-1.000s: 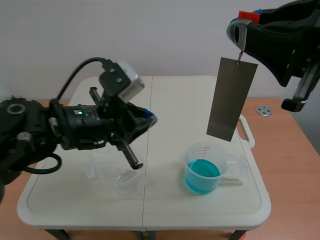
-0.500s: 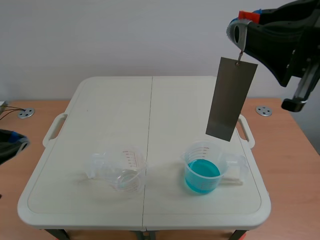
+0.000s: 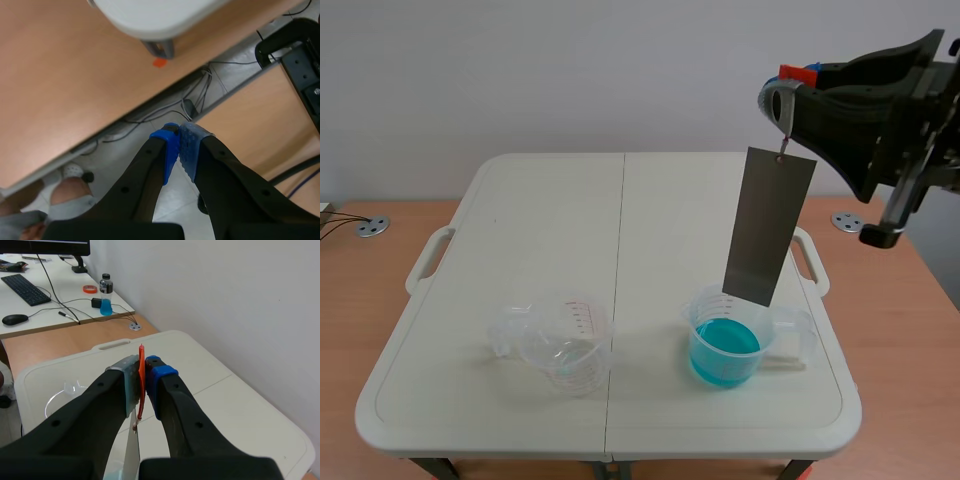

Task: Hold the metal plate by the orange handle, dip it into the blue solution, take it out and point at it, then put the plate back in the beaker on the left.
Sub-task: 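Lower the plate into the blue solution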

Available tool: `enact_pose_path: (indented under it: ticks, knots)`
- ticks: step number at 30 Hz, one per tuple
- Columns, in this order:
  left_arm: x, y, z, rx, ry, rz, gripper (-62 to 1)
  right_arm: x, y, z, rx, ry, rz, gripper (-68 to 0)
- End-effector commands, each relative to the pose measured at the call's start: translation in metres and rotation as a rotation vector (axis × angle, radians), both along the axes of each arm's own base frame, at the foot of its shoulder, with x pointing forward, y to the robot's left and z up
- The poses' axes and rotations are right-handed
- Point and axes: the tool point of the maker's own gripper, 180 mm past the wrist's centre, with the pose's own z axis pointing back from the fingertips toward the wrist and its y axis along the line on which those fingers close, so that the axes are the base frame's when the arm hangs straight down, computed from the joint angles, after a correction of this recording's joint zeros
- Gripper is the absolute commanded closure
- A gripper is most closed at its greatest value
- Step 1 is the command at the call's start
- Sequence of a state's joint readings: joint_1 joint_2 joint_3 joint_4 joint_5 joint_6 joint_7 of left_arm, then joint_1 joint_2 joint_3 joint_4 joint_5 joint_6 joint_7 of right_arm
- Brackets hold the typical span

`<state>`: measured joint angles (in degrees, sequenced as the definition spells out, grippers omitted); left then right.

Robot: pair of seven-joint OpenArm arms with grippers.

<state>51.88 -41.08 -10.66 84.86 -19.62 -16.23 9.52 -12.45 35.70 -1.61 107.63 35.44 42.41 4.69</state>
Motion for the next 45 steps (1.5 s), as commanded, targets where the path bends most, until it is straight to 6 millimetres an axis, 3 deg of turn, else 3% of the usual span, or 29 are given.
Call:
enact_pose_path:
  ticks: [1, 8, 14, 23, 45]
  knots:
    - [-0.002, -0.012, -0.005, -0.038, 0.002, 0.005, -3.2, 0.003, 0.003, 0.011, 0.034, -0.029, 0.018, -1.1]
    - [-0.052, -0.042, -0.035, -0.115, 0.14, 0.012, -3.2, 0.009, 0.006, -0.007, 0.05, 0.027, 0.023, -1.1]
    - [-0.071, -0.063, -0.043, -0.16, 0.189, 0.01, -3.2, 0.014, 0.003, -0.02, 0.062, 0.061, -0.003, -1.1]
    - [-0.07, -0.067, -0.044, -0.168, 0.19, 0.01, -3.2, 0.021, -0.003, -0.044, 0.071, 0.102, -0.053, -1.1]
    - [-0.072, -0.066, -0.046, -0.159, 0.206, 0.009, -3.2, 0.025, 0.007, -0.113, -0.003, 0.188, -0.054, -1.1]
